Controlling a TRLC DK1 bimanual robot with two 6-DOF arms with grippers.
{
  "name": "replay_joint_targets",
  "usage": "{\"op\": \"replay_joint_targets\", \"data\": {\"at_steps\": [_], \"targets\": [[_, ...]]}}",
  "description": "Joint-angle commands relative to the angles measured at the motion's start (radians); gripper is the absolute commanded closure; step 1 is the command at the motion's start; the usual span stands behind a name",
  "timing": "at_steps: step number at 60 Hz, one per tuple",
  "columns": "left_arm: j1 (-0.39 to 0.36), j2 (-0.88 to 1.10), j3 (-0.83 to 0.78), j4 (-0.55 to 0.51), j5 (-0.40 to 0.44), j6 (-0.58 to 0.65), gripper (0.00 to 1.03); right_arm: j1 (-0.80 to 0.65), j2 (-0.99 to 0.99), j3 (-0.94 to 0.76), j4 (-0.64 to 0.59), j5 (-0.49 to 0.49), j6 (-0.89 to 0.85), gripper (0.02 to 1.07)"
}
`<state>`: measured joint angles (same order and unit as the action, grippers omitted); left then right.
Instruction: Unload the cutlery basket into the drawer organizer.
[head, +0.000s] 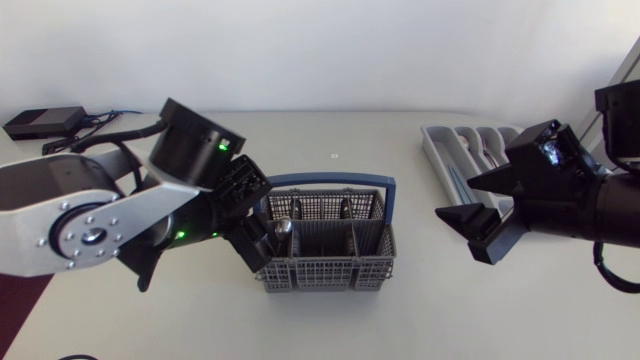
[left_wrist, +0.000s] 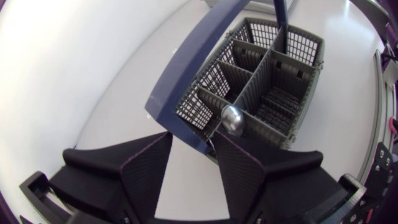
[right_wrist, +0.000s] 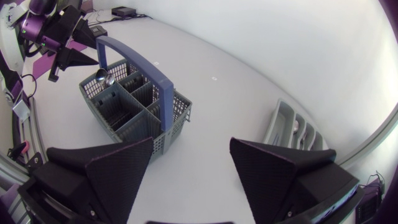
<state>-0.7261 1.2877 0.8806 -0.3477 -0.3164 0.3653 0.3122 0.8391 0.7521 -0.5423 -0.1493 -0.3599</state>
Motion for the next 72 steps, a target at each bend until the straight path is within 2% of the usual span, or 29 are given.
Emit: {"op": "replay_joint_targets", "data": {"at_steps": [1,12,31,41,53,60,68,72], "targets": [[-0.01,0.061,0.08,-0.053,-0.01,-0.025,0.67,-0.009,-0.009,-0.037,0.007,0.008,0.009,0.18],[-0.012,0.11,0.152,-0.157,-0.01,-0.045,0.67,-0.015,-0.012,-0.059,0.008,0.013,-0.004,0.18],[0.019,0.019,0.095,-0.185,-0.009,-0.057,0.67,-0.015,-0.012,-0.069,0.016,0.014,-0.004,0.18],[0.01,-0.045,0.05,-0.2,0.007,-0.057,0.67,0.027,0.002,-0.088,0.022,0.037,-0.002,0.18],[-0.016,-0.162,-0.011,-0.246,0.149,-0.029,0.69,0.11,-0.015,-0.122,-0.01,0.063,-0.017,0.2],[-0.016,-0.214,-0.075,-0.251,0.286,0.034,0.75,0.159,-0.021,-0.142,-0.033,0.063,-0.031,0.29],[-0.027,-0.199,-0.126,-0.254,0.376,0.075,0.75,0.212,-0.012,-0.166,-0.035,0.063,-0.033,0.31],[-0.056,-0.18,-0.141,-0.244,0.382,0.08,0.75,0.22,0.005,-0.172,-0.022,0.063,-0.033,0.31]]}}
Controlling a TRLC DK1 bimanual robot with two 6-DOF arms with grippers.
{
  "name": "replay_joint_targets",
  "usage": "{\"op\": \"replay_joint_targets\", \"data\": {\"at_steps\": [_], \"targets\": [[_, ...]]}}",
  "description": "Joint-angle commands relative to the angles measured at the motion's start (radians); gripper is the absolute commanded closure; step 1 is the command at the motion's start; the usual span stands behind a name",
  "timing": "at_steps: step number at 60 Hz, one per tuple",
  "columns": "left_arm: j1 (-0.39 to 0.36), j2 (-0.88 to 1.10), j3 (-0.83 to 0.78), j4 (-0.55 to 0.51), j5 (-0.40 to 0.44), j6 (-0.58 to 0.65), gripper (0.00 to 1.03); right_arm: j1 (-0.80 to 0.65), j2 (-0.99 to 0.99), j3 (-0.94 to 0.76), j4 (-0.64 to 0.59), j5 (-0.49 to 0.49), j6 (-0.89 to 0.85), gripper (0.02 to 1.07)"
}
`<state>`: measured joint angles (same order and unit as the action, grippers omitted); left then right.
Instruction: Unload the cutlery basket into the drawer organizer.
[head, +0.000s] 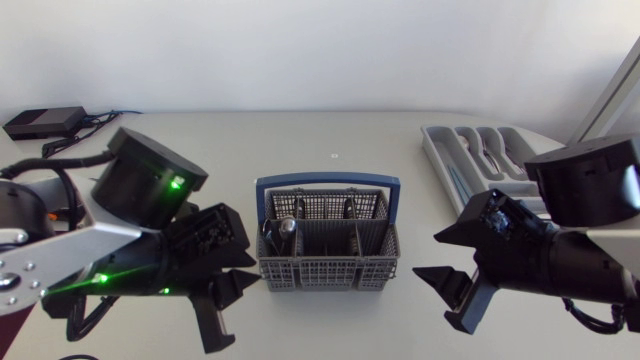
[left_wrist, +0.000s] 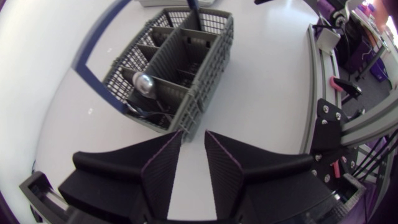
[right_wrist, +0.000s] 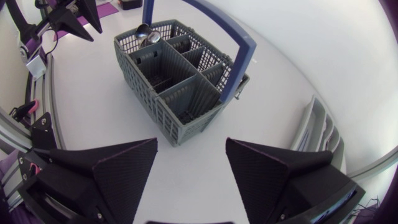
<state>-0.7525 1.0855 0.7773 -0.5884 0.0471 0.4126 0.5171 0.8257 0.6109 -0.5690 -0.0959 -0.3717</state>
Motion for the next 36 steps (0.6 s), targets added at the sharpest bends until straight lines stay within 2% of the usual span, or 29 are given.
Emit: {"op": "replay_joint_targets", "data": {"at_steps": [1,11,18,27,36], "targets": [[-0.034,0.028,-0.038,-0.001,0.019,0.032,0.75,0.015,0.024,-0.031,0.006,0.01,-0.021,0.31],[-0.028,0.111,-0.041,0.053,0.019,0.032,0.75,0.011,0.096,-0.037,0.052,0.01,-0.032,0.31],[-0.015,0.18,-0.042,0.108,0.019,0.035,0.75,-0.005,0.178,-0.048,0.141,0.022,-0.045,0.31],[0.021,0.252,-0.042,0.162,0.008,0.04,0.75,-0.006,0.263,-0.046,0.247,0.076,-0.044,0.31],[0.074,0.283,-0.042,0.213,-0.009,0.054,0.75,0.009,0.302,-0.04,0.274,0.079,-0.033,0.31]]}}
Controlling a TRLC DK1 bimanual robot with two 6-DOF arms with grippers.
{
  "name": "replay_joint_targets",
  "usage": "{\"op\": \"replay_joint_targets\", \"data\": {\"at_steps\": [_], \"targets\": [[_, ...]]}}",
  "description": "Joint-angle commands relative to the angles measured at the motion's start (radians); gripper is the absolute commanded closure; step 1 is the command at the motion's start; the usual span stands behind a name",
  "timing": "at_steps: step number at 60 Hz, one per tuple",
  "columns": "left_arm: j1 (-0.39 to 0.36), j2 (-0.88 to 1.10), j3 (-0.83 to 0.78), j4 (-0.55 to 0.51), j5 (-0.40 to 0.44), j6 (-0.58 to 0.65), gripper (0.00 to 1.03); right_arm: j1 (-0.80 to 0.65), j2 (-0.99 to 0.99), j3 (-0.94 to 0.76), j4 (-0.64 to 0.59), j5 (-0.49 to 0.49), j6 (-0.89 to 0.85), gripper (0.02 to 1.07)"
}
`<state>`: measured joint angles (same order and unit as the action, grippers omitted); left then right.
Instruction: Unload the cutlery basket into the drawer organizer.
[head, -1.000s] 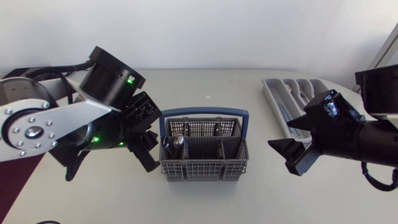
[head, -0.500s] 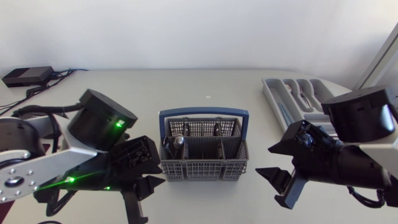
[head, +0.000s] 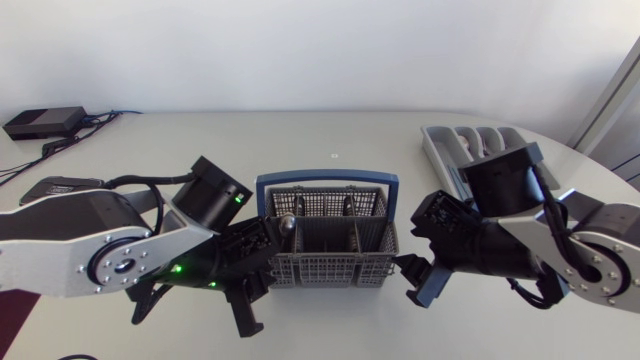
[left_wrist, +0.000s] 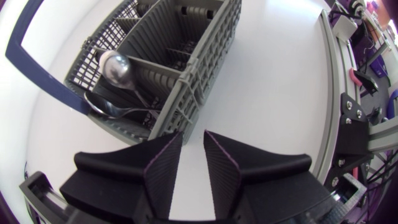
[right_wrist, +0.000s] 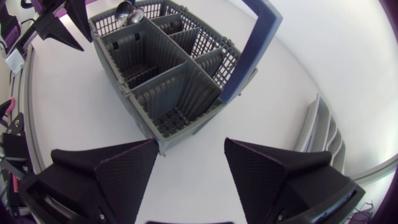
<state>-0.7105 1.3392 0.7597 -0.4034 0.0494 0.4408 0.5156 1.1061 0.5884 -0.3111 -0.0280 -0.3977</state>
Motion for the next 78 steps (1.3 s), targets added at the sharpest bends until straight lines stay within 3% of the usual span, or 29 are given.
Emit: {"op": "replay_joint_targets", "data": {"at_steps": [1,29,38,42,50,57,78], "targets": [[0.037,0.031,-0.025,0.032,-0.011,0.027,0.75,0.015,0.023,-0.018,0.017,0.011,-0.006,0.31],[0.167,0.115,0.004,0.152,-0.072,0.081,0.75,0.123,0.069,0.013,0.026,0.01,0.051,0.3],[0.161,0.028,-0.011,0.146,-0.103,0.081,0.74,0.12,0.026,0.005,-0.011,0.014,0.048,0.3],[0.143,-0.037,-0.02,0.144,-0.134,0.081,0.73,0.11,-0.032,-0.001,-0.049,0.016,0.043,0.24],[0.106,-0.086,0.018,0.14,-0.223,0.072,0.63,0.081,-0.115,-0.002,-0.103,0.016,0.03,0.22],[0.08,-0.048,0.092,0.126,-0.292,0.05,0.57,0.075,-0.149,-0.009,-0.126,0.016,0.03,0.21],[0.057,0.152,0.351,-0.052,-0.345,-0.05,0.57,0.055,-0.152,-0.015,-0.131,0.019,0.031,0.2]]}}
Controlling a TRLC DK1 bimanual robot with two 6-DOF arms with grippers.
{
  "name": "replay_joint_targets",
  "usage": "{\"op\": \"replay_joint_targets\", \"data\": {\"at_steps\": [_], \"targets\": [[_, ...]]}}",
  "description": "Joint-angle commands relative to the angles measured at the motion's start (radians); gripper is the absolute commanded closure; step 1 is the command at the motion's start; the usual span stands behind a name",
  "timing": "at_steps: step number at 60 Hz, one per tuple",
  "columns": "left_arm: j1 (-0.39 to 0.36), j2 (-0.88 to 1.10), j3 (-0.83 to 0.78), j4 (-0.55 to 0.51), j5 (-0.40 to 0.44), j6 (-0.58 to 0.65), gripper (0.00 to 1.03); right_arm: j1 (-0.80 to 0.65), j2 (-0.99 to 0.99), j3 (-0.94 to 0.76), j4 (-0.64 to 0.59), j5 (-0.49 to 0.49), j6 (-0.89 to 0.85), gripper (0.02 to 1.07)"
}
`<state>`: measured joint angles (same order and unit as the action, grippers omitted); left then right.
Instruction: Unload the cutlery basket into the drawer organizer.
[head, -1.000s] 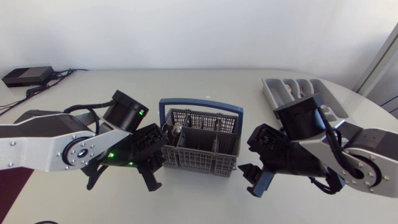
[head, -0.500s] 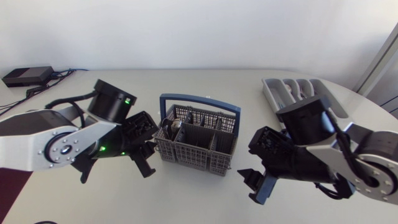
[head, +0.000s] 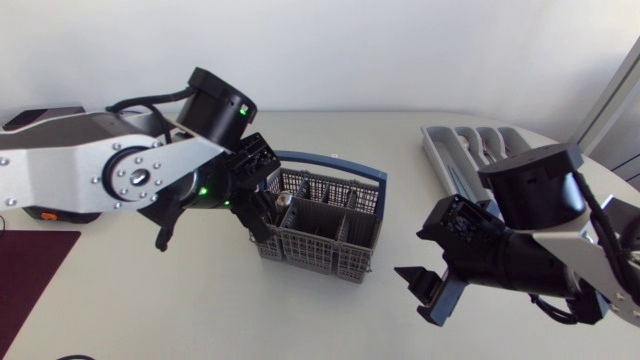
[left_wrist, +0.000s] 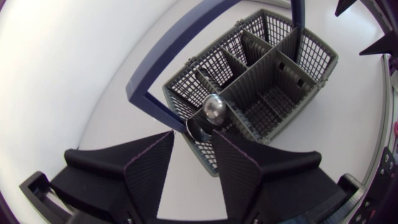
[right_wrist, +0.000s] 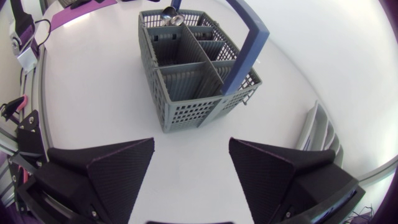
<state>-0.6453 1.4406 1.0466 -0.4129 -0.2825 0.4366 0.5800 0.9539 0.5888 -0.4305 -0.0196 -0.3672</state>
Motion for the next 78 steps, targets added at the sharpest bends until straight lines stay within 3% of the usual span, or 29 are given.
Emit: {"op": "replay_joint_targets", "data": {"at_steps": [1,17,40,78], "targets": [[-0.01,0.058,0.076,-0.055,-0.014,-0.052,0.57,-0.009,0.002,-0.017,-0.011,0.01,0.001,0.2],[-0.056,0.133,0.133,-0.125,-0.109,-0.127,0.57,-0.011,0.034,-0.02,0.001,0.012,0.007,0.2],[-0.054,0.222,0.139,-0.119,-0.224,-0.19,0.58,-0.011,0.078,-0.009,0.006,0.024,0.017,0.2],[-0.037,0.297,0.182,-0.076,-0.224,-0.197,0.73,-0.012,0.097,-0.014,0.018,0.04,0.007,0.18]]}}
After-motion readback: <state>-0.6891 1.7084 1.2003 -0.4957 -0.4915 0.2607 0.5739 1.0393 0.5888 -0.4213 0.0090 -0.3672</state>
